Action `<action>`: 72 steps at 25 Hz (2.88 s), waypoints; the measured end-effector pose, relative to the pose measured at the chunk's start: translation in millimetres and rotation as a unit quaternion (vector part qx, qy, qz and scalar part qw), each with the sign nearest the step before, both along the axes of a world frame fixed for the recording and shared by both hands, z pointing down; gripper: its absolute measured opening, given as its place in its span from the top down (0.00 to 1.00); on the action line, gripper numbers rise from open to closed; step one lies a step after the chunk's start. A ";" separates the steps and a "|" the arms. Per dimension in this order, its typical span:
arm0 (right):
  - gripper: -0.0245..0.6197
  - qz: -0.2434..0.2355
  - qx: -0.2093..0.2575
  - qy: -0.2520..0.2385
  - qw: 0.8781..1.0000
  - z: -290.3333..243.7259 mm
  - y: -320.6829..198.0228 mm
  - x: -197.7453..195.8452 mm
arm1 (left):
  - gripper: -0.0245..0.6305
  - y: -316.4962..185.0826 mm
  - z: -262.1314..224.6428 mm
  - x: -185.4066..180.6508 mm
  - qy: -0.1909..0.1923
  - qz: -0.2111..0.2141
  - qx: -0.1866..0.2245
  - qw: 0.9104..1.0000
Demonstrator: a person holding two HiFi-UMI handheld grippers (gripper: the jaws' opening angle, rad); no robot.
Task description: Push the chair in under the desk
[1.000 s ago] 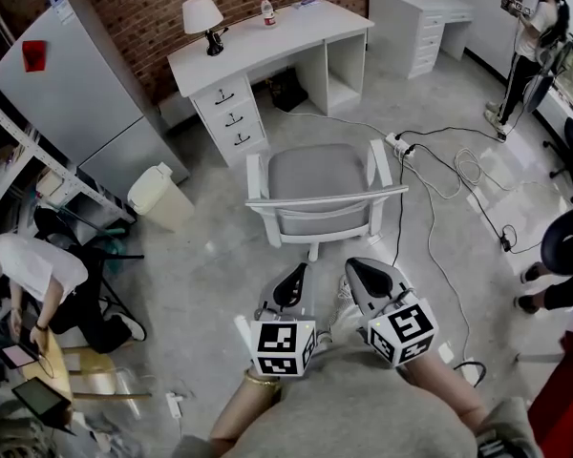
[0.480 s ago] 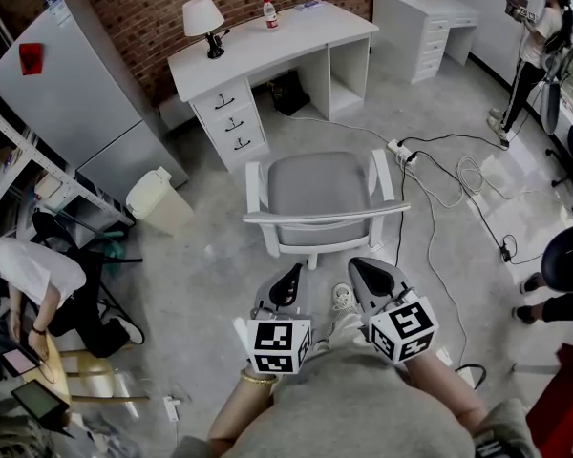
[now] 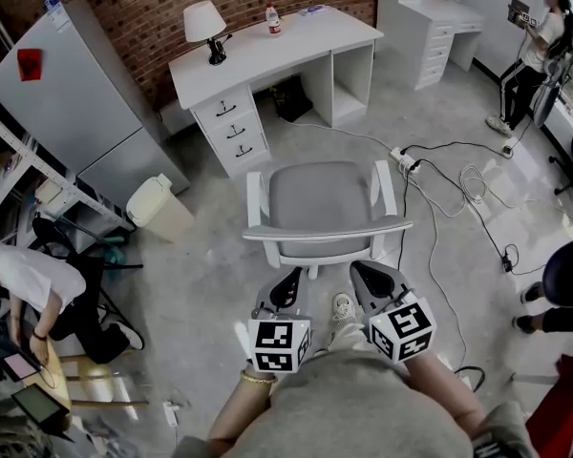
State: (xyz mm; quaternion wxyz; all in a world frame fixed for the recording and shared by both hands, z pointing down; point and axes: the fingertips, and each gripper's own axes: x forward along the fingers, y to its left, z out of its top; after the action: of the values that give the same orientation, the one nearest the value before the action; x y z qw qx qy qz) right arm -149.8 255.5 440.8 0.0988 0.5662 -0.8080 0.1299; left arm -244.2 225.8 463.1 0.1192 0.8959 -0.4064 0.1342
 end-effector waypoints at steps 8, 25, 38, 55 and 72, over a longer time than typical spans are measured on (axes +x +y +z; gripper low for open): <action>0.95 -0.007 -0.014 0.031 0.999 18.3 -23.2 14.3 | 0.95 -21.7 14.8 5.6 -0.021 0.003 -0.005 1.000; 0.95 -0.033 -0.053 0.095 0.994 48.8 -61.7 37.6 | 0.94 -60.1 39.8 26.5 -0.073 0.025 -0.023 0.997; 0.79 -0.125 -0.094 0.195 0.968 66.9 -77.7 39.4 | 0.70 -71.9 76.0 40.2 -0.213 0.131 0.009 0.968; 0.79 -0.277 -0.146 0.368 0.876 115.6 -85.8 46.4 | 0.70 -89.9 110.8 44.4 -0.381 0.270 0.039 0.883; 0.79 -0.364 -0.169 0.457 0.794 166.5 -96.7 44.5 | 0.74 -104.0 161.3 50.9 -0.498 0.363 0.026 0.787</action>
State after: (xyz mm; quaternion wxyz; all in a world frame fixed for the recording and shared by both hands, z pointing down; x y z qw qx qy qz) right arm -105.3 158.8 607.3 0.5908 0.1977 -0.7803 -0.0547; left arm -193.3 121.9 624.3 -0.1806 0.7889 -0.0581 0.5844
